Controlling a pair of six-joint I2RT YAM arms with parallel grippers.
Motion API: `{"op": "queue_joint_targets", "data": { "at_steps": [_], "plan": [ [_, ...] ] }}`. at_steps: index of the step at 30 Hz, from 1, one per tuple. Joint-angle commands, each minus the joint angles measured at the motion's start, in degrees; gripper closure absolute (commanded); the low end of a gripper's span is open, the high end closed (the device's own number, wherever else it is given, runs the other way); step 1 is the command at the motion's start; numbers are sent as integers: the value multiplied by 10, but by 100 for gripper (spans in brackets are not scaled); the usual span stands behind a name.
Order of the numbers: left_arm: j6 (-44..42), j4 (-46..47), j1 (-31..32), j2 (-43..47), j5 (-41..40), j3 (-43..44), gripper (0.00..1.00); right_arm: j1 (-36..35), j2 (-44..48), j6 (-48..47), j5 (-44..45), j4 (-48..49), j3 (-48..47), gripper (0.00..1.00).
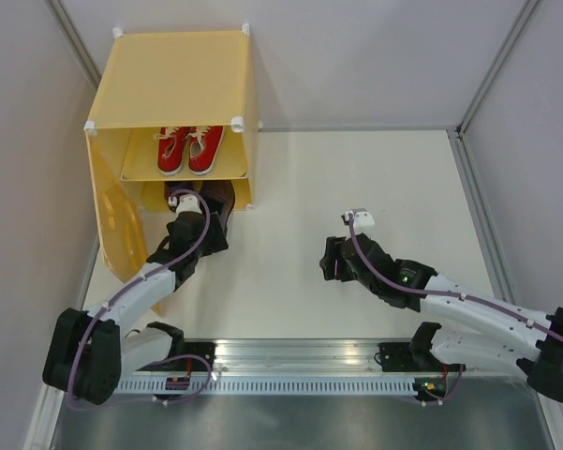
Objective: Place and organize the shoes in the shoe cabinet
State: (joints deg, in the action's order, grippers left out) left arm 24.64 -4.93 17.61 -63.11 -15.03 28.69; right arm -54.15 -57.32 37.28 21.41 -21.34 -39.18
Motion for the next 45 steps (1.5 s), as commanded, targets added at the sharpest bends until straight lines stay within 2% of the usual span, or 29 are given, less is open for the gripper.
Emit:
{"op": "queue_joint_targets", "data": {
  "at_steps": [1,11,15,18,21,22,25,31,39,44,45],
  "plan": [
    [-6,70,14,-28,-25,14,8,1,11,1,-1,19,6,33],
    [16,68,25,-117,-38,55,13,4,24,-5,2,18,10,33],
    [26,65,30,-144,-64,66,19,8,22,-6,-1,20,13,33],
    [33,64,30,-151,-82,70,30,9,22,-7,-2,20,14,33],
    [33,63,30,-137,-86,77,46,11,21,-8,-2,20,14,33],
    [31,63,31,-132,-86,81,57,12,21,-8,-2,22,14,33],
    [23,63,30,-120,-88,98,69,15,20,-9,-4,22,14,33],
    [-5,68,30,-147,-109,156,71,21,19,-16,-7,24,9,32],
    [-8,80,30,-239,-144,216,71,32,19,-24,-10,18,11,33],
    [10,93,20,-270,-147,230,67,37,26,-26,-9,10,16,33],
    [12,93,18,-278,-151,232,61,38,29,-26,-9,8,19,33]
  ]
}}
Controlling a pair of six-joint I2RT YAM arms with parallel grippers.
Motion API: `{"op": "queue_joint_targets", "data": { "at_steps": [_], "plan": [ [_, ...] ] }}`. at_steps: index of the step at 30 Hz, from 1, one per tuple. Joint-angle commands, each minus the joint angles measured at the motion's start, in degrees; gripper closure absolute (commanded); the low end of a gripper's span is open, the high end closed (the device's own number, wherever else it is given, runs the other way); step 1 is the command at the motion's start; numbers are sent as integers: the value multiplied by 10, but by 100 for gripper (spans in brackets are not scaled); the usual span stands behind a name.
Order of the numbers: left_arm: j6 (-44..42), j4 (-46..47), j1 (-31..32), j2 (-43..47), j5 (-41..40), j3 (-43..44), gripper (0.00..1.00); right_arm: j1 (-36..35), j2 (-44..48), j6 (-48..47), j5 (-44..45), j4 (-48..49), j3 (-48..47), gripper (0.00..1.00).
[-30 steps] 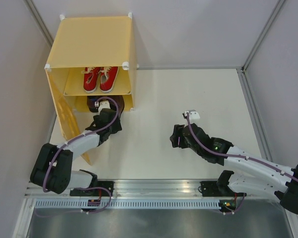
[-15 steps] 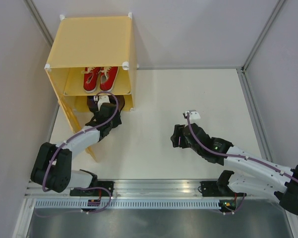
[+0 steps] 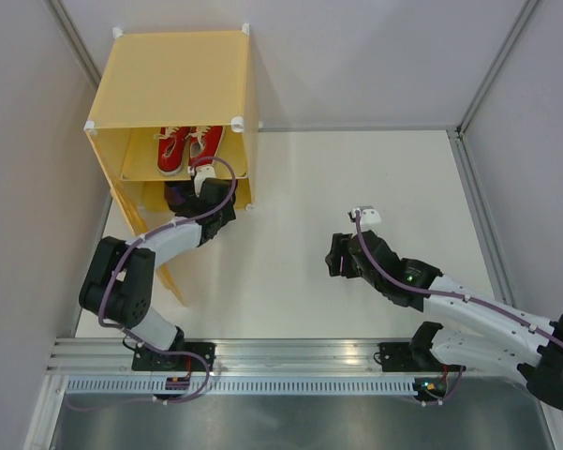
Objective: Place and organize the shoes in the shoe cabinet
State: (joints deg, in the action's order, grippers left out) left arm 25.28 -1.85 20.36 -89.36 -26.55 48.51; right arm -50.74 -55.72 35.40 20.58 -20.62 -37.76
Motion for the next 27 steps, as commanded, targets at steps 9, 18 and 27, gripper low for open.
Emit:
{"op": "queue_joint_targets", "data": {
  "at_steps": [9,18,27],
  "plan": [
    [26,63,-30,-30,-4,36,32,10,28,-7,-2,-5,15,33],
    [72,59,-23,56,22,-42,11,10,33,-2,-10,-2,17,32],
    [113,41,-11,53,40,-68,25,10,40,9,-21,5,27,33]
  ]
}}
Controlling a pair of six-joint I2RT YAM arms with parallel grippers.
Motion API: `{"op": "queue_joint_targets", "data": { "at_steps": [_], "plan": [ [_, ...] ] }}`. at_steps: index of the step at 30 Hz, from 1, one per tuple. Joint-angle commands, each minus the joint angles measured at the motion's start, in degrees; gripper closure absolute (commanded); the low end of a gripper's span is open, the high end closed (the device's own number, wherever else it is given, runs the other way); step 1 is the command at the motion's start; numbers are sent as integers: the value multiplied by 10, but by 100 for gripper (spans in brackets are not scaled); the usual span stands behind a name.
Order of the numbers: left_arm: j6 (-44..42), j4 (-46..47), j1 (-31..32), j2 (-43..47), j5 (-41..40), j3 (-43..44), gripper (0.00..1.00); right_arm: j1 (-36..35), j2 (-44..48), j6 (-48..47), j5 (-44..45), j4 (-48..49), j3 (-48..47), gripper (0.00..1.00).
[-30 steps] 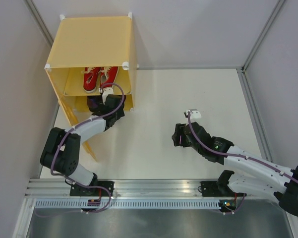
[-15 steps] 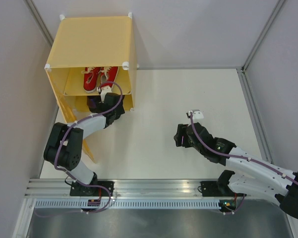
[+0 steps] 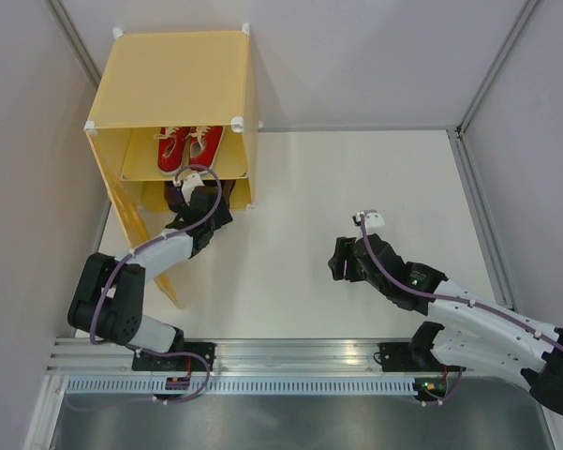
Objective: Place and organize the shoes in the shoe cabinet
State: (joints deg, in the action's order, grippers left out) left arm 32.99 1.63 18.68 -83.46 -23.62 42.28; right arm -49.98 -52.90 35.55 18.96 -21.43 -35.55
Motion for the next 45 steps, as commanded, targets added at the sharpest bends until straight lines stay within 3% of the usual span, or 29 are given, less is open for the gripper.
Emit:
{"op": "queue_joint_targets", "data": {
  "at_steps": [1,12,20,32,45],
  "plan": [
    [38,7,7,-11,10,-5,26,3,13,7,-5,13,5,33],
    [61,-2,7,-91,-41,58,42,3,25,8,3,2,8,32],
    [66,-2,2,-117,-64,106,47,3,27,6,9,-5,7,33],
    [84,0,-26,-141,-76,128,48,8,37,2,20,-24,3,33],
    [59,18,-29,-158,-22,154,48,8,40,8,17,-25,6,33]
  ]
}}
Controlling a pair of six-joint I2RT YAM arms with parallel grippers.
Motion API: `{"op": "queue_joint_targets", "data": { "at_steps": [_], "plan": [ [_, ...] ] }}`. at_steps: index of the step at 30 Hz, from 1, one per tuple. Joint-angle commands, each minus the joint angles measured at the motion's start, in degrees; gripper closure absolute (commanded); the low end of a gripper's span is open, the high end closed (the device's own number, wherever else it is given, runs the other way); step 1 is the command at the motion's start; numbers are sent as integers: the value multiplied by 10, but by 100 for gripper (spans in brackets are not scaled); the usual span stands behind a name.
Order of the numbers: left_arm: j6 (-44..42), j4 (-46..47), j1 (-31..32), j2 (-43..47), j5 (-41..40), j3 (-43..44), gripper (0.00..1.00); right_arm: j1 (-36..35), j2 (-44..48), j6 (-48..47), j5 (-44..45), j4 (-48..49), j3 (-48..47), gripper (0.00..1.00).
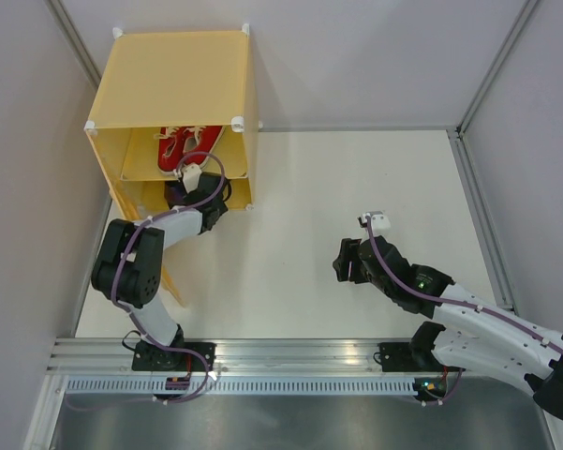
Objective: Place and organize the shoes in the shoe cabinet
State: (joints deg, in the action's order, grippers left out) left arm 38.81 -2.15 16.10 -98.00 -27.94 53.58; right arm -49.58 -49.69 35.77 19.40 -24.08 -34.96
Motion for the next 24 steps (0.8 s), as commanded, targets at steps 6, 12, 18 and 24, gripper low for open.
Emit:
{"op": "queue_joint_targets", "data": {
  "at_steps": [6,12,18,24],
  "plan": [
    [-9,65,-3,-23,37,53,47,4,10,7,13,-1,2,33],
    [-16,72,-2,-30,42,62,46,4,7,11,13,-1,2,33],
    [-20,77,-2,-27,35,52,44,4,6,11,12,-1,3,33],
    [-8,77,-3,-8,43,26,37,4,7,12,9,-2,4,33]
  ]
}}
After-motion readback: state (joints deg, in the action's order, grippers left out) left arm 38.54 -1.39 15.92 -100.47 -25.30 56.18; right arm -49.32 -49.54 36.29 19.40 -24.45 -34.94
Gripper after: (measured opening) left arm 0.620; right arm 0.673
